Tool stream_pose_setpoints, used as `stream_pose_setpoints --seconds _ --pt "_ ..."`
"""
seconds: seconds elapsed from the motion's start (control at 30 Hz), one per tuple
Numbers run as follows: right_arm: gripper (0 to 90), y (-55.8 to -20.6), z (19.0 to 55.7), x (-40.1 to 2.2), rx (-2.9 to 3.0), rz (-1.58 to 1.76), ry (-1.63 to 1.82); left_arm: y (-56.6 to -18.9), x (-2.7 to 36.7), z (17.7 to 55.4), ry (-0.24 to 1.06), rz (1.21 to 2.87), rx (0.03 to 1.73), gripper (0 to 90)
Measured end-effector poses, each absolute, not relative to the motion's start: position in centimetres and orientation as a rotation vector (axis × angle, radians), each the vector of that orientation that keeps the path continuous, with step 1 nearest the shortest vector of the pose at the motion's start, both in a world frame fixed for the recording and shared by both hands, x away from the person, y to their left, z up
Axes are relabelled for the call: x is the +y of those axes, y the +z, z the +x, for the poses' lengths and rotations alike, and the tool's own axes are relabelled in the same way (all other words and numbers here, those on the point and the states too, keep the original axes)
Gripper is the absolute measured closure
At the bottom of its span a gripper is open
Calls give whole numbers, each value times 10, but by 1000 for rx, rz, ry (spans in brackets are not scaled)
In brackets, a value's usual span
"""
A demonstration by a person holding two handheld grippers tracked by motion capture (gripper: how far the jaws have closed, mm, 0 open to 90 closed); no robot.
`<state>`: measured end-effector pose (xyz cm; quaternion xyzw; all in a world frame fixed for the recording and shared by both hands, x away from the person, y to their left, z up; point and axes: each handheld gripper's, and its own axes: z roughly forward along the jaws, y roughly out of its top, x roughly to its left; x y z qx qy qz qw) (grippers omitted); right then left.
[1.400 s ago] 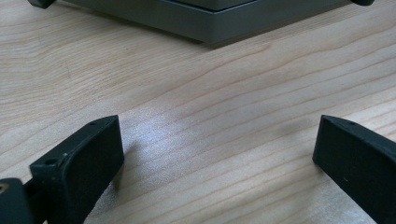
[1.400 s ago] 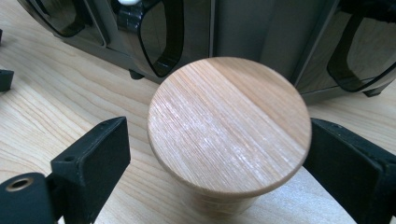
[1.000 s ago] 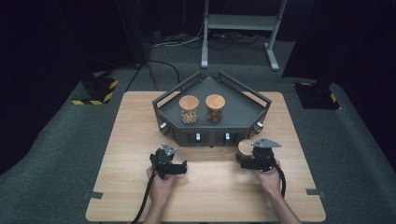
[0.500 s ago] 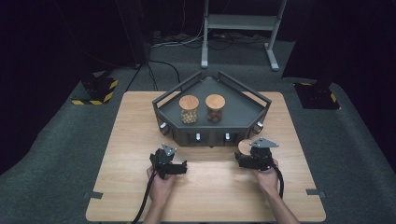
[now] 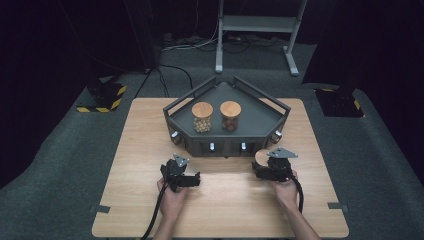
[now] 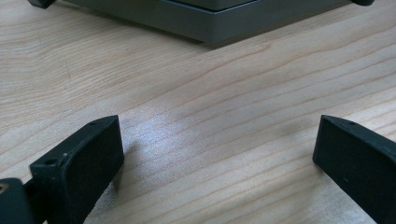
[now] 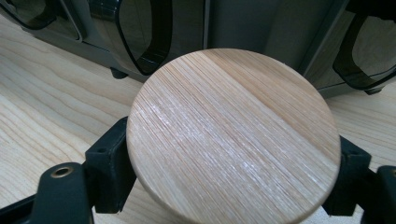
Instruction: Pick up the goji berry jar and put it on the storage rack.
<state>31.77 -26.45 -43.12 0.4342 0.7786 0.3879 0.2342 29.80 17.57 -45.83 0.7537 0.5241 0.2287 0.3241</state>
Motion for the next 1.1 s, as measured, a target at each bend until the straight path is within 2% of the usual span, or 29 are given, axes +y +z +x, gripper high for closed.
stream_pose_setpoints --seconds 1.1 --pt "255 -436 315 -267 2122 1188 1082 -458 176 298 600 1977 1375 18"
